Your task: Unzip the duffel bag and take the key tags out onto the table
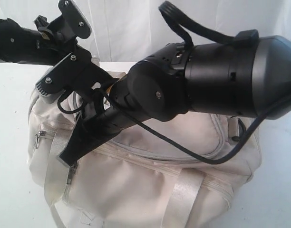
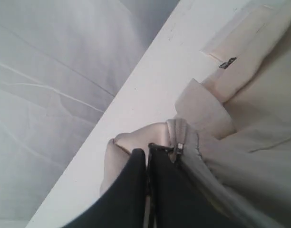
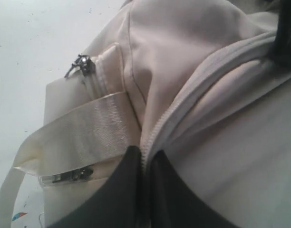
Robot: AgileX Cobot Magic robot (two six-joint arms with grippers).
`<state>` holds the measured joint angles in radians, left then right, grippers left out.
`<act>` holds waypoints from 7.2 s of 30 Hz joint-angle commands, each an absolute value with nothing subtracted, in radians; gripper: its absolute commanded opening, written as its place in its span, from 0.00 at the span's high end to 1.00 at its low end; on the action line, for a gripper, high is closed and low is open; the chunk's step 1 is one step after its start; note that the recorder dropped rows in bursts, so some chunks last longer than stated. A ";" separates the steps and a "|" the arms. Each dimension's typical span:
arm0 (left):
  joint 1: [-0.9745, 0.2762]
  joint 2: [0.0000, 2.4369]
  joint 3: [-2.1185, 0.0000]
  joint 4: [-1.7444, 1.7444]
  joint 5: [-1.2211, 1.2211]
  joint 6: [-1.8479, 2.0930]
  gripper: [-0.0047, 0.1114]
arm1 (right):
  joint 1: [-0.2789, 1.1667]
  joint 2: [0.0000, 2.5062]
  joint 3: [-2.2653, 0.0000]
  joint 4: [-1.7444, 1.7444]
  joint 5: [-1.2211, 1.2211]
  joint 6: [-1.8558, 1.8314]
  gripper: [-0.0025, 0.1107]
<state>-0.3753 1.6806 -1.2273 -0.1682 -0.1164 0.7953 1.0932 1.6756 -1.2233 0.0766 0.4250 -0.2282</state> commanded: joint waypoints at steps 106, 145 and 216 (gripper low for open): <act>-0.245 0.985 -0.849 -0.240 0.564 0.684 0.96 | 1.128 1.480 -1.081 -0.087 0.747 -0.131 0.52; -0.245 0.985 -0.849 -0.279 0.545 0.684 0.96 | 1.128 1.522 -1.085 -0.352 0.851 -0.090 0.52; -0.245 0.985 -0.887 -0.459 0.621 0.717 0.96 | 0.569 1.837 -1.941 -0.449 1.221 0.062 0.78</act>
<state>-0.2431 0.9941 -0.8802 -0.4375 0.6077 0.6997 0.5775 1.8804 -1.9406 -0.5595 1.1657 0.1572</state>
